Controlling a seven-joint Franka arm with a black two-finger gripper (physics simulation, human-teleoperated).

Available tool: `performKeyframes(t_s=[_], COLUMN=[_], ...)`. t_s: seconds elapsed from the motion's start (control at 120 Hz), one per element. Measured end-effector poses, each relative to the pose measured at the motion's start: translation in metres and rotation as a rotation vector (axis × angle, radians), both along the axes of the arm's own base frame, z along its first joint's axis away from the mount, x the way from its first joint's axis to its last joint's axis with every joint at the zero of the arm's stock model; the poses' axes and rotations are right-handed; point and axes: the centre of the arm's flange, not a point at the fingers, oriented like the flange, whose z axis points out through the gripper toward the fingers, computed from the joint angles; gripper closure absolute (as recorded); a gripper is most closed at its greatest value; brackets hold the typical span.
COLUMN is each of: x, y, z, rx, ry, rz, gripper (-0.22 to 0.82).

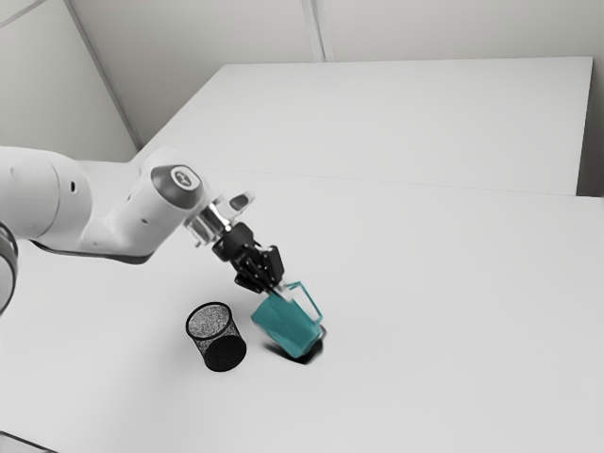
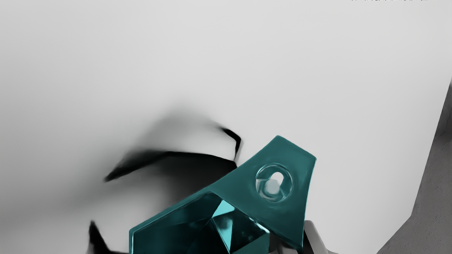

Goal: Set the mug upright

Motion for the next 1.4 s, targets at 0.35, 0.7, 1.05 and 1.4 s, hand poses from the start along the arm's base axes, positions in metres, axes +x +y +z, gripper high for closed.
performKeyframes(t_s=[0.35, 0.7, 1.05, 1.4], x=[-0.003, 0.031, 0.063, 0.059], y=[-0.014, -0.011, 0.011, 0.017], z=[0.040, 0.090, 0.099, 0.083], rx=[0.040, 0.247, 0.477, 0.601], ry=[-0.023, -0.142, -0.184, -0.094], rz=[-0.021, -0.132, -0.219, -0.323], gripper=[0.79, 0.79, 0.79, 0.79])
